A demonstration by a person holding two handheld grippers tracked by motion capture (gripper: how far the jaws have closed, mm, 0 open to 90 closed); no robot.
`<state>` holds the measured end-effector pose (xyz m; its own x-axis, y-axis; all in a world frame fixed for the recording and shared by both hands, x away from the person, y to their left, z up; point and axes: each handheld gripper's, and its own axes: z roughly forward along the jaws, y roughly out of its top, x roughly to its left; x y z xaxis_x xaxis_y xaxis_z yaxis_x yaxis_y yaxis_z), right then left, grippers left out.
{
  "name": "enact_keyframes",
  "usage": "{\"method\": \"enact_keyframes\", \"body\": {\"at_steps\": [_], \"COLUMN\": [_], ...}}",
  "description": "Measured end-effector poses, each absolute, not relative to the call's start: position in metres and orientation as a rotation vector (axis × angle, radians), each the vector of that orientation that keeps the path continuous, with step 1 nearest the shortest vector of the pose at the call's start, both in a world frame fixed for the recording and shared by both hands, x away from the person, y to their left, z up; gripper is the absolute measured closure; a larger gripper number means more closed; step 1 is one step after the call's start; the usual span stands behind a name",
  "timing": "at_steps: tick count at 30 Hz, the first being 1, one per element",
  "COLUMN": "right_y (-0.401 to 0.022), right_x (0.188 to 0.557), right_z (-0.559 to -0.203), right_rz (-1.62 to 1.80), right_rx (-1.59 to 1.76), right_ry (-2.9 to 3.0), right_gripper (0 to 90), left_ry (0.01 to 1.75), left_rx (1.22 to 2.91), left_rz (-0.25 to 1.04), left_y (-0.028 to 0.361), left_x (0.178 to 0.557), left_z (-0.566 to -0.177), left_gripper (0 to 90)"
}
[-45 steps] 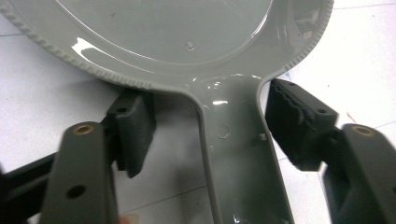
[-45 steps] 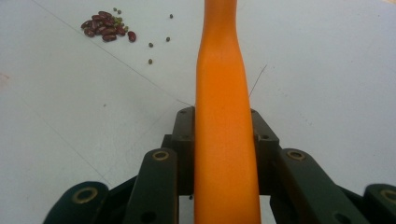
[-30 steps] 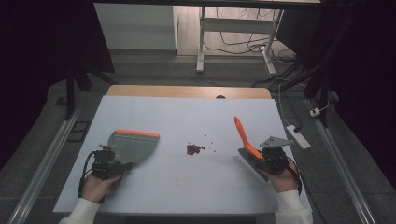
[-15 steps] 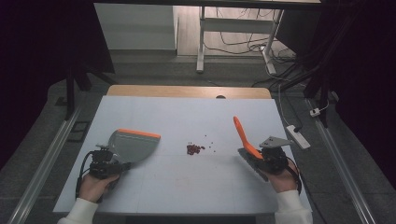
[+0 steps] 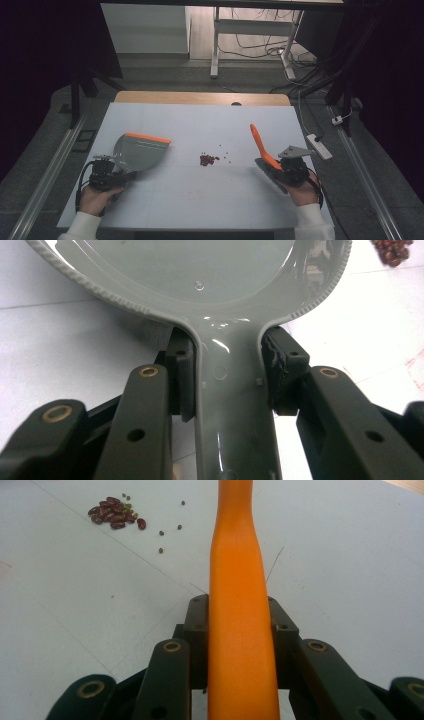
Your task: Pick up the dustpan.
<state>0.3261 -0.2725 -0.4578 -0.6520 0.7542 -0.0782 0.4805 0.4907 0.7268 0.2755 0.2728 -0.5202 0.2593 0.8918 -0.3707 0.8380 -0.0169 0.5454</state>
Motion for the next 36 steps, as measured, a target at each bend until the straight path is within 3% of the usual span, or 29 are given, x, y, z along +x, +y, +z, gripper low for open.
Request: {"method": "enact_keyframes", "body": {"at_steps": [36], "right_y": [-0.272], "right_x": [0.326], "right_z": [-0.456], "right_rz": [0.967], "right_rx": [1.015], "right_ry": [2.344], "right_gripper": [69.9], "left_ry": [1.249], "left_rx": [1.893], "left_rz": [0.154], "left_y": [0.275], "left_x": [0.288], "left_z": [-0.506], "left_gripper": [61.6]}}
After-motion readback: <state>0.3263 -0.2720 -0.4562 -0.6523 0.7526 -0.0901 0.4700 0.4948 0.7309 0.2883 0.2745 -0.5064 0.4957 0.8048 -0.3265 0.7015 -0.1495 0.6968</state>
